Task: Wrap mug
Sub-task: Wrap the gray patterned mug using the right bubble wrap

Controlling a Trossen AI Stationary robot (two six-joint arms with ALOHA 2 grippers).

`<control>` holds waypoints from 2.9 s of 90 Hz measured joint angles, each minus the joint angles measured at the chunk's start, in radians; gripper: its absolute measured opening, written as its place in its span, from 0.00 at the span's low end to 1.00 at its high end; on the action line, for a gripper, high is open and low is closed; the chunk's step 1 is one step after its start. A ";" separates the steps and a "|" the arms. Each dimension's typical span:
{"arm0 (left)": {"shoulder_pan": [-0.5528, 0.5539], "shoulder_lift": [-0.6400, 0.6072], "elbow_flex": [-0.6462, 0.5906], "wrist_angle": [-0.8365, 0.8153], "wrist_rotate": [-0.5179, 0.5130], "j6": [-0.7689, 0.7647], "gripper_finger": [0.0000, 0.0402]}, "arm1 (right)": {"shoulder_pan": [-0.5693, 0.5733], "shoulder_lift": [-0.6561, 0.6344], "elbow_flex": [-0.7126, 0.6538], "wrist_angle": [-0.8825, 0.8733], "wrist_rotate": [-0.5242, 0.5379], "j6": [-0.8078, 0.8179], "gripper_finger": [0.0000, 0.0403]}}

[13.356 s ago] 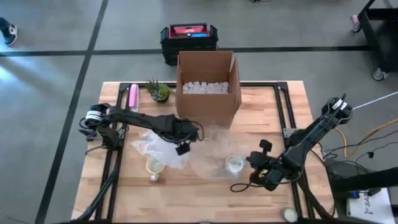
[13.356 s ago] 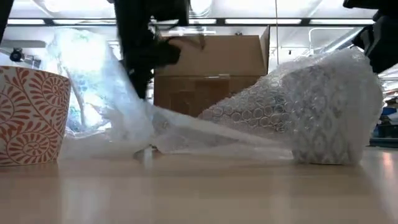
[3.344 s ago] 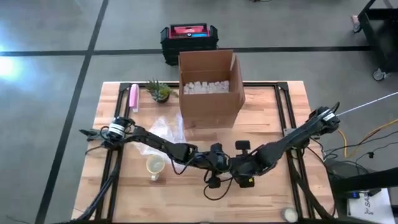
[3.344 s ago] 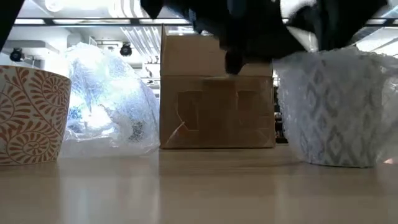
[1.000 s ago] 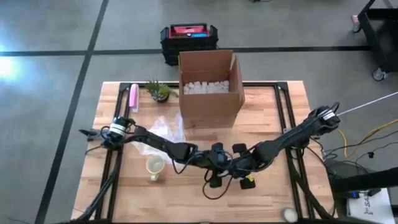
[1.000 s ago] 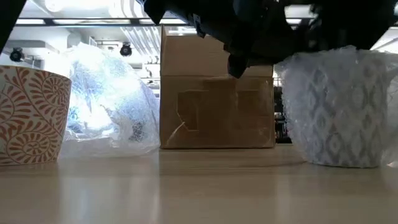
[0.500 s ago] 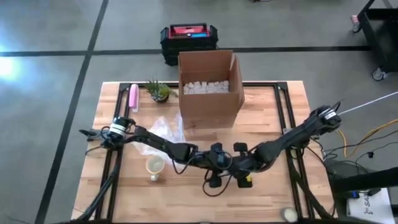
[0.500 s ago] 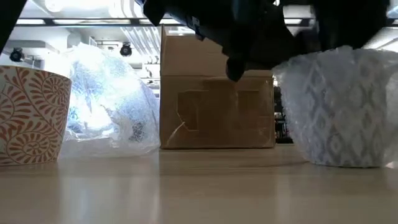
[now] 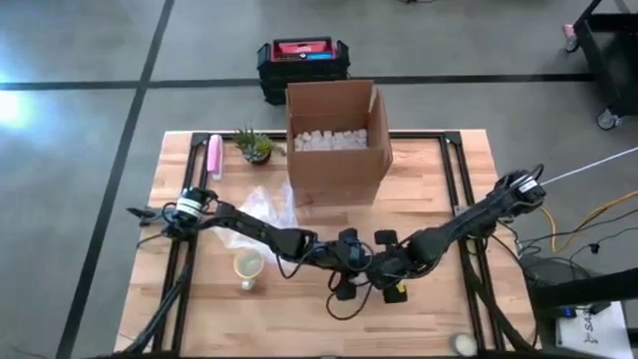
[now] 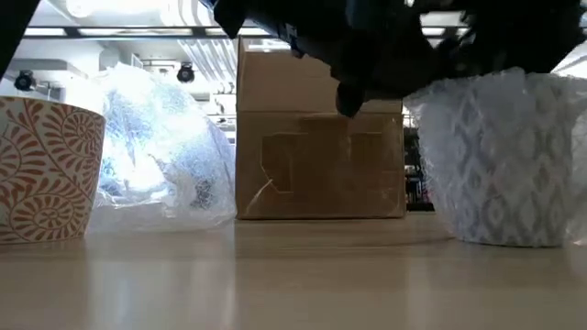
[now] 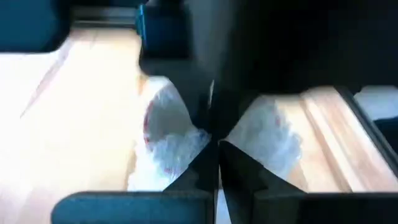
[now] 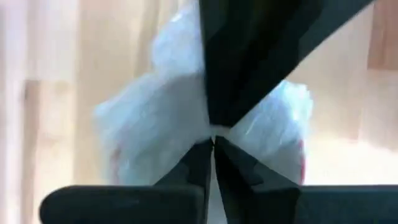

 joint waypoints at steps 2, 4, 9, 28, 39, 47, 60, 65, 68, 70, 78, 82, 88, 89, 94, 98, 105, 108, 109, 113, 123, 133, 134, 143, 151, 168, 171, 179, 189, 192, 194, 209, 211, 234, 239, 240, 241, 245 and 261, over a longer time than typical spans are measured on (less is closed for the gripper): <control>0.000 0.001 -0.001 0.005 0.000 -0.001 0.00 | 0.000 -0.009 0.003 -0.002 0.001 0.002 0.02; 0.000 0.001 0.000 0.004 0.000 -0.002 0.00 | 0.001 -0.018 0.002 -0.001 0.007 0.000 0.02; 0.000 0.001 0.000 0.000 0.000 -0.009 0.00 | 0.002 -0.031 0.001 0.002 0.013 0.001 0.02; 0.001 0.001 0.000 0.008 0.000 -0.011 0.00 | 0.002 -0.004 -0.059 0.079 0.013 0.013 0.02; 0.000 0.001 0.000 0.010 -0.001 -0.015 0.00 | 0.000 0.037 -0.134 0.198 0.021 0.004 0.02; 0.001 0.001 0.000 0.011 -0.002 -0.015 0.00 | 0.000 0.059 -0.165 0.239 0.014 0.002 0.02; 0.001 0.001 0.000 0.011 -0.001 -0.014 0.00 | 0.000 0.060 -0.151 0.219 0.003 0.000 0.02; 0.001 0.001 0.000 0.011 -0.001 -0.013 0.00 | 0.001 0.045 -0.131 0.199 -0.002 -0.011 0.02; 0.001 0.001 0.000 0.011 -0.001 -0.013 0.00 | 0.002 0.036 -0.118 0.184 -0.004 -0.019 0.02; 0.001 0.001 0.000 0.011 -0.001 -0.013 0.00 | 0.002 0.027 -0.110 0.173 -0.006 -0.022 0.02; 0.001 0.000 0.002 0.023 -0.001 -0.011 0.00 | 0.003 -0.011 -0.074 0.129 -0.019 -0.026 0.02; 0.001 -0.004 0.003 0.022 -0.002 -0.011 0.00 | 0.007 -0.030 -0.060 0.100 -0.011 -0.026 0.02; 0.001 -0.001 0.001 0.013 -0.001 -0.011 0.00 | 0.008 -0.067 -0.036 0.080 -0.004 -0.026 0.02; 0.001 0.000 0.001 0.014 -0.001 -0.011 0.00 | 0.009 -0.073 -0.035 0.077 -0.003 -0.026 0.02; 0.001 0.002 0.000 0.018 -0.001 -0.011 0.00 | 0.010 -0.098 -0.029 0.047 0.002 -0.015 0.02; 0.001 0.002 0.000 0.015 -0.002 -0.011 0.00 | 0.010 -0.112 -0.029 0.035 0.004 -0.003 0.02; 0.001 0.002 0.000 0.019 -0.002 -0.011 0.00 | 0.014 -0.148 -0.029 0.001 0.005 0.026 0.02; 0.001 0.002 0.000 0.017 -0.002 -0.011 0.00 | 0.015 -0.165 -0.029 -0.010 0.005 0.034 0.02; 0.001 0.002 0.000 0.018 -0.002 -0.011 0.00 | 0.016 -0.171 -0.029 -0.014 0.004 0.035 0.02; 0.001 0.002 0.000 0.019 -0.002 -0.011 0.00 | 0.023 -0.191 -0.028 -0.040 0.003 0.055 0.02; 0.001 0.002 0.000 0.017 -0.002 -0.008 0.00 | 0.035 -0.222 -0.032 -0.106 -0.001 0.131 0.02; 0.001 0.002 0.000 0.018 -0.002 -0.008 0.00 | 0.064 -0.237 -0.051 -0.165 -0.009 0.208 0.02; 0.001 0.002 0.000 0.018 -0.002 -0.008 0.00 | 0.068 -0.237 -0.055 -0.166 -0.013 0.216 0.02; 0.001 0.002 0.000 0.018 -0.002 -0.010 0.00 | 0.102 -0.232 -0.109 -0.170 -0.044 0.274 0.02; 0.001 0.002 0.000 0.019 -0.002 -0.011 0.00 | 0.129 -0.224 -0.158 -0.171 -0.050 0.323 0.02; 0.001 0.002 0.000 0.021 -0.002 -0.011 0.00 | 0.145 -0.205 -0.235 -0.174 -0.034 0.338 0.02; 0.001 0.002 0.000 0.021 -0.002 -0.011 0.00 | 0.145 -0.205 -0.242 -0.179 -0.039 0.347 0.02; 0.002 0.002 0.000 0.021 -0.002 -0.011 0.00 | 0.145 -0.206 -0.247 -0.184 -0.051 0.393 0.02; 0.002 0.001 0.000 0.021 -0.002 -0.011 0.00 | 0.151 -0.211 -0.250 -0.215 -0.067 0.401 0.03; 0.003 0.001 0.000 0.021 -0.001 -0.011 0.00 | 0.153 -0.211 -0.251 -0.209 -0.066 0.401 0.05; 0.003 0.001 0.000 0.021 -0.001 -0.011 0.00 | 0.154 -0.211 -0.253 -0.202 -0.062 0.401 0.06; 0.002 0.001 0.000 0.021 -0.001 -0.011 0.00 | 0.162 -0.205 -0.298 -0.117 0.003 0.377 0.22; 0.002 0.001 0.000 0.021 -0.001 -0.011 0.00 | 0.162 -0.205 -0.305 -0.113 0.005 0.375 0.25; 0.002 0.001 0.000 0.021 -0.001 -0.011 0.00 | 0.166 -0.216 -0.312 -0.109 -0.066 0.374 0.43; 0.002 0.001 0.000 0.021 -0.001 -0.011 0.00 | 0.170 -0.224 -0.302 -0.104 -0.083 0.364 0.44; 0.002 0.001 0.000 0.021 -0.001 -0.011 0.00 | 0.171 -0.225 -0.300 -0.104 -0.081 0.363 0.45; 0.002 0.001 0.000 0.021 -0.001 -0.011 0.00 | 0.171 -0.227 -0.298 -0.104 -0.077 0.362 0.45; 0.002 0.001 0.000 0.021 -0.001 -0.011 0.00 | 0.172 -0.229 -0.293 -0.094 -0.048 0.351 0.45; 0.003 0.001 0.000 0.021 -0.001 -0.011 0.00 | 0.169 -0.198 -0.301 -0.087 0.109 0.305 0.40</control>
